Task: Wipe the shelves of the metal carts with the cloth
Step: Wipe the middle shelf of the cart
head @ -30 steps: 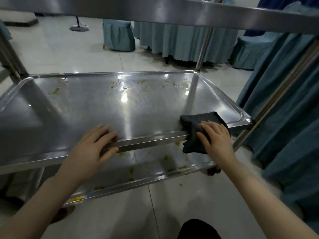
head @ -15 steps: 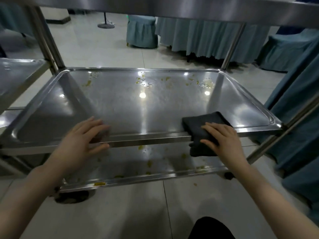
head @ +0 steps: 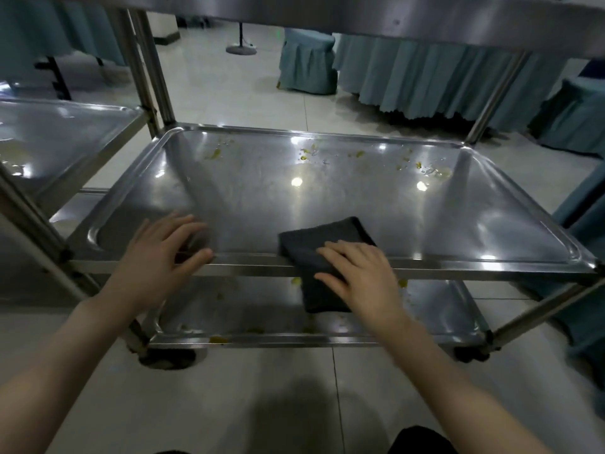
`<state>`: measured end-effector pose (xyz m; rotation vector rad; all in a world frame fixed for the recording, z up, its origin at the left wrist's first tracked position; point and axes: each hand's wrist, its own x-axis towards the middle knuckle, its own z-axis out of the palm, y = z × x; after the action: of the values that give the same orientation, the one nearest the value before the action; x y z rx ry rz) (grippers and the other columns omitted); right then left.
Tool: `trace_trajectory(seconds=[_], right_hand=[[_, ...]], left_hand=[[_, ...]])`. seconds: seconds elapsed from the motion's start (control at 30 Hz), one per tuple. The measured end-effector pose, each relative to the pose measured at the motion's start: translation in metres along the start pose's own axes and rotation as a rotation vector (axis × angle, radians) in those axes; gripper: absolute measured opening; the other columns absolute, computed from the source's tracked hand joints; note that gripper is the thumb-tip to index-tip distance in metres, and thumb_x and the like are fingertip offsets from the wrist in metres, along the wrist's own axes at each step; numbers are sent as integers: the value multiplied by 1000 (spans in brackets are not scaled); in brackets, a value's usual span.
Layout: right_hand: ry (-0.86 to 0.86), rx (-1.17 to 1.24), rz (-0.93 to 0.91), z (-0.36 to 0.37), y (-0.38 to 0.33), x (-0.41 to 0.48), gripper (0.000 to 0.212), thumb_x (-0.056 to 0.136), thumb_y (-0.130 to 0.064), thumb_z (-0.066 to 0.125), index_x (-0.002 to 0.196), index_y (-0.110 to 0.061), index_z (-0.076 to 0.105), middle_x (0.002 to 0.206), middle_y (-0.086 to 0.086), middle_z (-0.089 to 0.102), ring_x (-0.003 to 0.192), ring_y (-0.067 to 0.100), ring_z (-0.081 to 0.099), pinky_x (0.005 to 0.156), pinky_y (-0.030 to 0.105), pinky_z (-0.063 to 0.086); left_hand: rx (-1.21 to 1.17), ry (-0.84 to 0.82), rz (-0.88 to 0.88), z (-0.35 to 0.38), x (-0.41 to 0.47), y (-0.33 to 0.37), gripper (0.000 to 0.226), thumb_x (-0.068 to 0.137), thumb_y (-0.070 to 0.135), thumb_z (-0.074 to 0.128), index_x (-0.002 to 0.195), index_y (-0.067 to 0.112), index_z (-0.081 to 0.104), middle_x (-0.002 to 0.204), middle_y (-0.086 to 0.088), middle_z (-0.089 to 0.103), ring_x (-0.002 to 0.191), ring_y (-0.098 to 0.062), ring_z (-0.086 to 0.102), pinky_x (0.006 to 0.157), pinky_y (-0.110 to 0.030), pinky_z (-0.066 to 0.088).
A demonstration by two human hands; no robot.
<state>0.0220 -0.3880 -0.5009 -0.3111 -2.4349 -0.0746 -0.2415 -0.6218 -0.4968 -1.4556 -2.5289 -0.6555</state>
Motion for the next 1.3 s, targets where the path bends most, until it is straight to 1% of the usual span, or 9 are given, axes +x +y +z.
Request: trace_trajectory(seconds=[0.17, 0.37, 0.47, 0.57, 0.77, 0.9, 1.0, 1.17, 1.3], right_hand=[[-14, -107, 158, -31, 57, -35, 46, 87, -47, 53, 111, -13, 72, 113, 6, 70, 101, 31, 64, 86, 45, 47], [-57, 2, -12, 30, -60, 37, 38, 79, -39, 77, 110, -18, 71, 104, 0, 68, 89, 25, 62, 77, 39, 47], [-106, 83, -44, 52, -118, 68, 35, 82, -38, 73, 111, -19, 68, 105, 0, 65, 92, 22, 59, 79, 38, 45], [-132, 110, -91, 41, -106, 66, 37, 82, -34, 75, 114, -16, 69, 105, 3, 66, 91, 25, 61, 76, 39, 49], [-35, 18, -7, 15, -30, 20, 44, 71, -27, 85, 109, -10, 72, 99, 6, 68, 79, 32, 62, 69, 43, 49], [-87, 51, -34, 40, -84, 50, 42, 70, -28, 86, 105, -11, 72, 93, 5, 66, 77, 30, 58, 68, 40, 45], [-178, 79, -93, 72, -164, 94, 37, 77, -35, 78, 106, -15, 69, 98, 4, 63, 87, 28, 59, 74, 40, 45], [-473, 202, -69, 113, -255, 148, 50, 103, -44, 34, 145, -17, 40, 148, 3, 42, 137, 25, 33, 113, 48, 24], [-495, 160, -118, 97, -217, 124, 51, 105, -41, 30, 152, -21, 29, 160, -2, 26, 148, 20, 20, 119, 45, 16]], left_hand=[[22, 36, -11, -2, -8, 7, 62, 90, 62, 35, 129, 21, 59, 144, -5, 50, 140, -23, 36, 117, -49, 18], [-162, 90, -13, -15, -20, 3, 47, 87, 50, 54, 122, 19, 62, 138, 1, 53, 135, -14, 41, 108, -38, 38], [-64, 70, -118, -23, -32, -13, 41, 92, 36, 61, 127, 17, 59, 142, -5, 50, 138, -23, 37, 109, -48, 39], [38, 98, -186, -32, -52, -26, 42, 91, 30, 58, 126, 7, 62, 137, -14, 54, 131, -35, 46, 109, -51, 37], [-34, 172, -259, -45, -87, -39, 41, 90, 21, 65, 130, 12, 61, 142, -7, 49, 123, -29, 54, 103, -33, 39], [-156, 230, -283, -47, -95, -43, 41, 94, 27, 54, 134, 20, 55, 139, 3, 52, 126, -16, 52, 101, -18, 35], [-233, 278, -324, -51, -97, -42, 42, 97, 33, 46, 138, 26, 49, 132, 9, 52, 118, -3, 50, 93, 2, 28], [-238, 384, -312, -60, -93, -36, 37, 102, 32, 38, 138, 27, 46, 132, 11, 52, 113, 20, 44, 90, 4, 30], [-299, 335, -277, -58, -74, -32, 42, 99, 36, 38, 140, 29, 43, 140, 7, 48, 117, 2, 53, 95, -7, 38]])
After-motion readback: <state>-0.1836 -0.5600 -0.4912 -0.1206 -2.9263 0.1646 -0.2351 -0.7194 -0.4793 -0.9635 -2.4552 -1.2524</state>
